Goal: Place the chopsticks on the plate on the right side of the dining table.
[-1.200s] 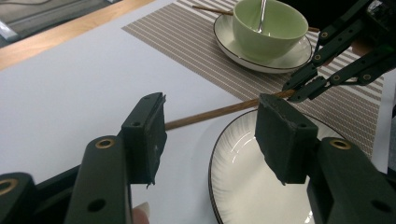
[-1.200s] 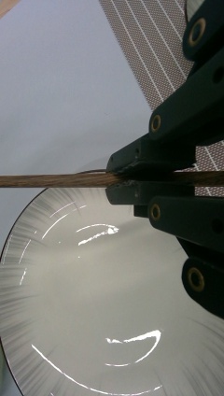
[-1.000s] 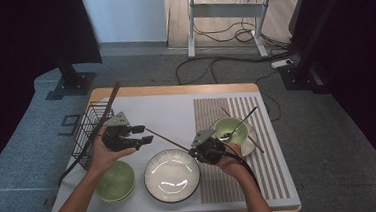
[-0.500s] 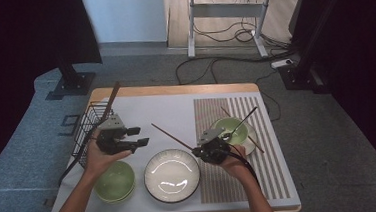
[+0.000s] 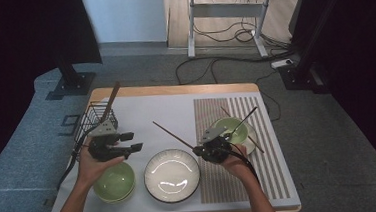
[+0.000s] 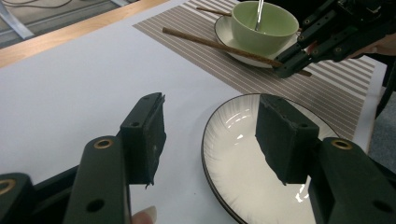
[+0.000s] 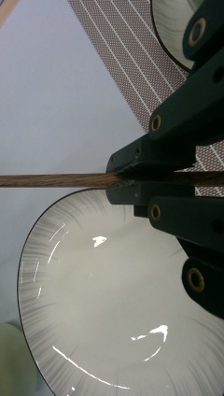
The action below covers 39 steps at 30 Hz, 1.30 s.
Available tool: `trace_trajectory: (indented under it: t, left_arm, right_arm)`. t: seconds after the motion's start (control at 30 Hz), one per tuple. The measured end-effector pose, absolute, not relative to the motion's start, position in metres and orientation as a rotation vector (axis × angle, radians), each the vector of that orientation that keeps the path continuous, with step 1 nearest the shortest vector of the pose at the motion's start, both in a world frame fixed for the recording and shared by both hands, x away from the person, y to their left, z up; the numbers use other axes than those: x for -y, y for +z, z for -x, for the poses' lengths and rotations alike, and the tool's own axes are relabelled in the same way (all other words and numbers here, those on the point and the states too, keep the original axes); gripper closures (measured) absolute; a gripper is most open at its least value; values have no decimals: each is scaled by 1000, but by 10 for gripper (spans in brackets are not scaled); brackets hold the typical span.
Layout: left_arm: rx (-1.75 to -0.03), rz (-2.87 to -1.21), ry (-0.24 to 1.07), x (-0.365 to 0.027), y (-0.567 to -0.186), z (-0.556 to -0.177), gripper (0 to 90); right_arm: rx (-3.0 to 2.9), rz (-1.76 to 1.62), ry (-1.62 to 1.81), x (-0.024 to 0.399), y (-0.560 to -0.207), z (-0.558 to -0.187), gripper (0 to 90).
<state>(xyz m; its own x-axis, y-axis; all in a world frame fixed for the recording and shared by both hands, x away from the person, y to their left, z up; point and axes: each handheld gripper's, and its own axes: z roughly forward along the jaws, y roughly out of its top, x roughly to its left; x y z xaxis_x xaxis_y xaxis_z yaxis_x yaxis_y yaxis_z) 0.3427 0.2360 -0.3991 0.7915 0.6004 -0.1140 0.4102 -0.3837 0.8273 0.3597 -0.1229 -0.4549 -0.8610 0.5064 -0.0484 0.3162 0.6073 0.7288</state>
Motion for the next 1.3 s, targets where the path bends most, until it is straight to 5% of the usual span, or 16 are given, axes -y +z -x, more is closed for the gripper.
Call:
trace_trajectory:
  t: [1.3]
  left_arm:
    - [-756,-2028,303,-235,-415,-325,426]
  right_arm:
    - [-2476,-740,1163,153,-438,-343,843]
